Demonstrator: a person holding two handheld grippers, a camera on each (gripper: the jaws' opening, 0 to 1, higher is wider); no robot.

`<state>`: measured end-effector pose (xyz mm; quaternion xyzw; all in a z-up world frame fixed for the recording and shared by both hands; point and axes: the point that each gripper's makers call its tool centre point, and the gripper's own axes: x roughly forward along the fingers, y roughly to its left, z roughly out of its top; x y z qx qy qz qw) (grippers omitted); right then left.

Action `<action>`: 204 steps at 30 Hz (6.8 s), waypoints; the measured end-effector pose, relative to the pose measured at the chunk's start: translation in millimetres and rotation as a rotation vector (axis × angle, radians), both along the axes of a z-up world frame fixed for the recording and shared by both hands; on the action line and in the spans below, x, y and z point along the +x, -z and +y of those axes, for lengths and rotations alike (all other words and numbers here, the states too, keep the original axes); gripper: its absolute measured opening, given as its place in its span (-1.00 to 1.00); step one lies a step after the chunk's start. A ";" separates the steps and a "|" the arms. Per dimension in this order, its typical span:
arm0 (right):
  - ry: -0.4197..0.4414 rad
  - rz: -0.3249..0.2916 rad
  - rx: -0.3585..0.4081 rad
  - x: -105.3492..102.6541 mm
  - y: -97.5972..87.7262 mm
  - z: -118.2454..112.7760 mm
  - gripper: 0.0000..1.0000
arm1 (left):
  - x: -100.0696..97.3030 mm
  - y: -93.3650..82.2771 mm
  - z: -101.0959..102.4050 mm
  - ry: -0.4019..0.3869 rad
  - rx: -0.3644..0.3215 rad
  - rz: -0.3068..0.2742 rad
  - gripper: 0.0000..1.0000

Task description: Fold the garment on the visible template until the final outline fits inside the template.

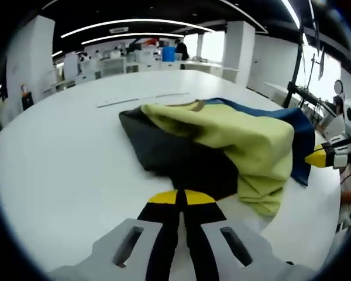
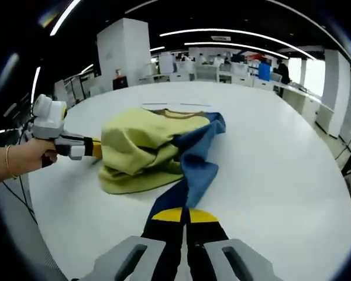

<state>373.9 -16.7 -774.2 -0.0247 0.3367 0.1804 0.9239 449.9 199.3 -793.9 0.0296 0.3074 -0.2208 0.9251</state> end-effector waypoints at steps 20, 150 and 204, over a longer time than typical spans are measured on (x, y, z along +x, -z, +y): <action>-0.025 -0.012 0.265 3.0 -71.4 -22.7 -1.00 | -20.2 -73.9 50.0 -0.134 -0.080 -0.159 -1.00; 0.062 0.185 0.064 80.8 -32.5 -184.4 0.48 | -10.0 -53.7 215.3 -0.319 0.041 -0.064 0.14; -0.885 -0.019 -0.014 -36.6 -32.6 110.3 0.19 | -111.8 -111.4 56.0 0.135 -0.064 -0.170 0.91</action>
